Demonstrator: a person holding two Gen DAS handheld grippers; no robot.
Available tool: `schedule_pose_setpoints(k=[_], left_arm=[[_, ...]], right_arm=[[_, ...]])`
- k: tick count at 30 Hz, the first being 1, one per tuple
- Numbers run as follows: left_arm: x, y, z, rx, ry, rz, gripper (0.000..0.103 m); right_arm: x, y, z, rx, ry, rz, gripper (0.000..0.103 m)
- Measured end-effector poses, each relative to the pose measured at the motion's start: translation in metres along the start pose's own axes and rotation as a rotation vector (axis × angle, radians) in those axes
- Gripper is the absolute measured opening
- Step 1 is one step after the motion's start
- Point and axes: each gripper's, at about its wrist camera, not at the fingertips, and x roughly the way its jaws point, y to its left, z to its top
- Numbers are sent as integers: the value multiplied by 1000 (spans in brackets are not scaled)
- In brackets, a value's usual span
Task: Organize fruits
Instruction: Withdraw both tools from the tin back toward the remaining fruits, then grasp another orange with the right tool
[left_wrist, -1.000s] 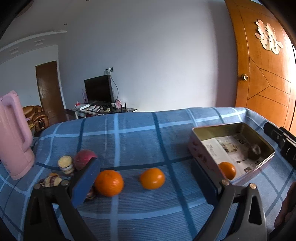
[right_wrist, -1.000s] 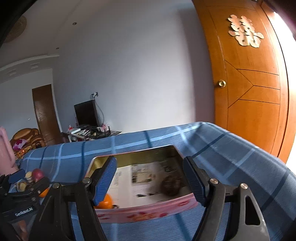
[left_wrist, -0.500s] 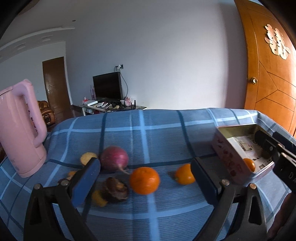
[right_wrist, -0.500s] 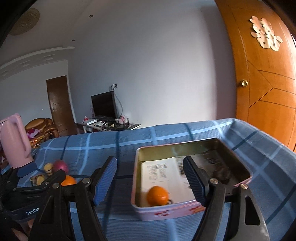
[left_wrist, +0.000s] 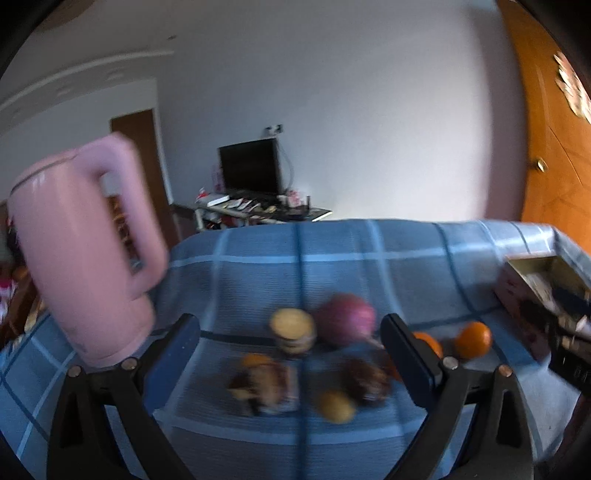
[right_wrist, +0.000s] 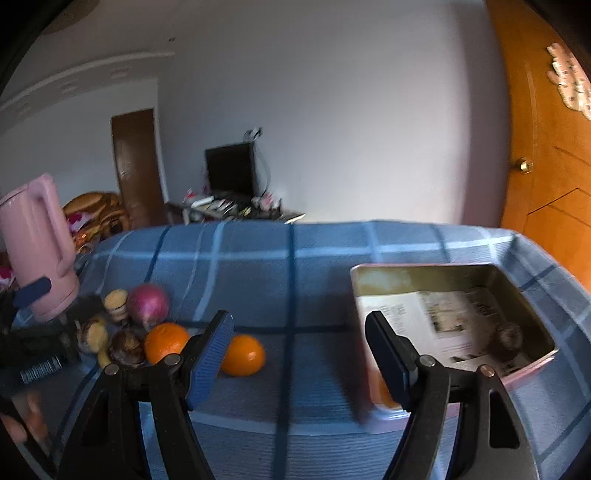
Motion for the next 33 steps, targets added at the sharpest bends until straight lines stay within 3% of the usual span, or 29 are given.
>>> schedule_pose_setpoints(k=[6, 12, 16, 21, 26, 28, 33], left_arm=[[10, 55, 7, -116, 49, 56, 100], [26, 81, 6, -157, 132, 93, 100], [33, 84, 3, -201, 175, 19, 100], [43, 57, -2, -107, 232, -51, 100], [45, 41, -9, -66, 266, -97, 100], [49, 35, -13, -43, 283, -77, 97], [70, 27, -25, -12, 366, -97, 69]], right_arm=[[30, 21, 0, -26, 122, 49, 75], [66, 38, -3, -33, 271, 78, 75], [85, 39, -8, 2, 363, 95, 69], [91, 49, -11, -39, 394, 88, 67], [90, 52, -13, -52, 392, 77, 46], [90, 52, -12, -54, 394, 82, 46], [85, 42, -12, -18, 390, 117, 46]])
